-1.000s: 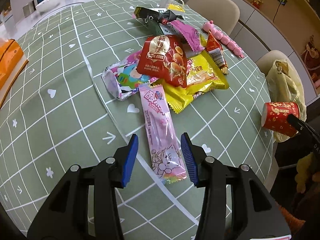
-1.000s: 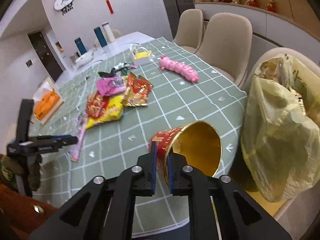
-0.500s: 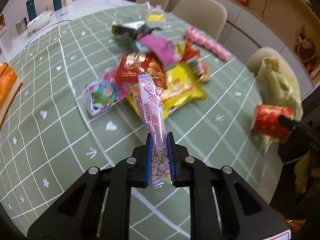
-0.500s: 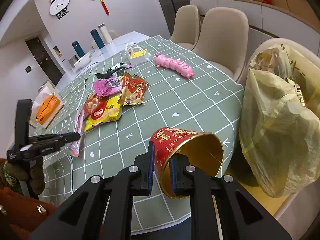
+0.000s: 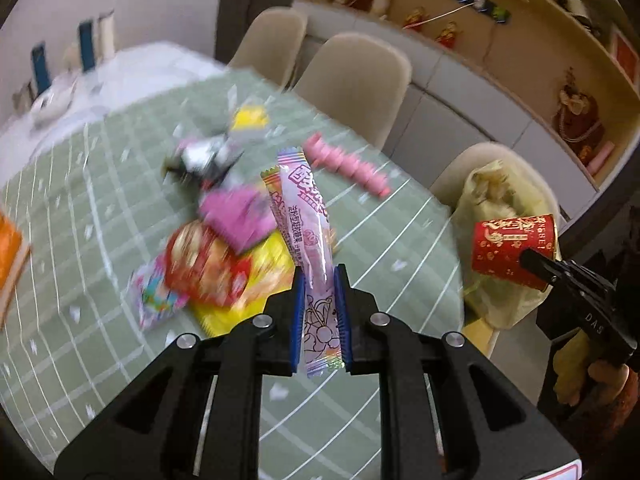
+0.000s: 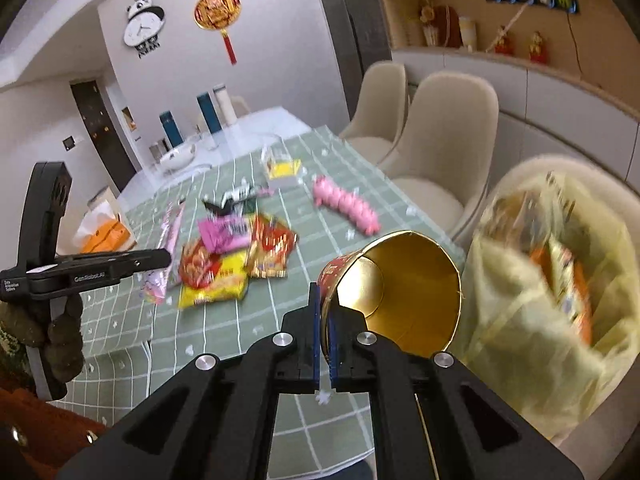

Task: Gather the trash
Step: 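Carry the candy stick and red cup to the trash bag and release both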

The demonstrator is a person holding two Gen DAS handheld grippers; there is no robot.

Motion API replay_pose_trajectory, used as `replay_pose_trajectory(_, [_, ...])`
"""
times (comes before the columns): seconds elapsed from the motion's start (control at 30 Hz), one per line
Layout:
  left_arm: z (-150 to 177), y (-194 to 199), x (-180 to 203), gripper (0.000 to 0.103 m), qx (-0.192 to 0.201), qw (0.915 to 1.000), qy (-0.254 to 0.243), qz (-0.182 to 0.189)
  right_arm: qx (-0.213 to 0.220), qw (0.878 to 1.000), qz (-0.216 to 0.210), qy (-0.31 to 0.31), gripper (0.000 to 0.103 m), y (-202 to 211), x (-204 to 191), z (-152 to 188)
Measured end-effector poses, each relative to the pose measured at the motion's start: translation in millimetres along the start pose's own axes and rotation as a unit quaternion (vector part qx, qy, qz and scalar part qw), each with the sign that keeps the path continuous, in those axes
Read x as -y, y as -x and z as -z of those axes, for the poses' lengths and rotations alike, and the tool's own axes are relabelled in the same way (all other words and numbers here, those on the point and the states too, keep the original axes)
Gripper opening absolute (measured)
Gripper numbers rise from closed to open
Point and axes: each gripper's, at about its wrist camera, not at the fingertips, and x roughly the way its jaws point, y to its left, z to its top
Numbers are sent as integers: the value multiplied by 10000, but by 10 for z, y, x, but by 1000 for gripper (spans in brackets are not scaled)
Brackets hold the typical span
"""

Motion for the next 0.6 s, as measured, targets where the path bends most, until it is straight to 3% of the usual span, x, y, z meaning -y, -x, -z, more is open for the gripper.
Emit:
replay_pose_trajectory(0.13, [-331, 79, 344, 14, 386, 9984, -396, 146, 227, 9995, 211, 93, 5, 228, 153, -162])
replay_pose_trajectory(0.3, [-752, -9, 806, 14, 589, 9937, -717, 625, 344, 9971, 676, 34, 5, 450, 477, -244])
replay_pose_trajectory(0.5, [-987, -408, 1484, 14, 358, 9842, -1145, 1306, 248, 9891, 1386, -437, 5, 672, 1104, -187])
replay_pose_trajectory(0.6, [-995, -680, 1861, 14, 63, 9775, -1361, 1611, 209, 9817, 1758, -699, 5, 776, 1438, -132])
